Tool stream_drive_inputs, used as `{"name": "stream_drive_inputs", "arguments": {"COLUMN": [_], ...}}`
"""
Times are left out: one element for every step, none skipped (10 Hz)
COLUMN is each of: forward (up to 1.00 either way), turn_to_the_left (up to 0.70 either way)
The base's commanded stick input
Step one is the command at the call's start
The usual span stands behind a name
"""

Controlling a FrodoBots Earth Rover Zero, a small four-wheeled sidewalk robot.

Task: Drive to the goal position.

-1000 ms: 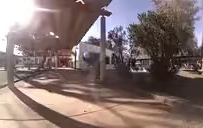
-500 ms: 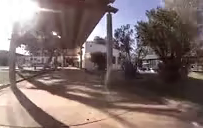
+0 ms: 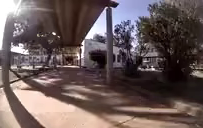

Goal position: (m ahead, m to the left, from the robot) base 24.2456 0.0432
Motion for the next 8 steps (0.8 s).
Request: {"name": "stream_drive_inputs", "arguments": {"forward": [0.5, 0.5, 0.5, 0.5, 0.5, 0.5, 0.5, 0.5], "turn_to_the_left": [0.09, 0.0, 0.0, 0.0, 0.0, 0.0, 0.0, 0.0]}}
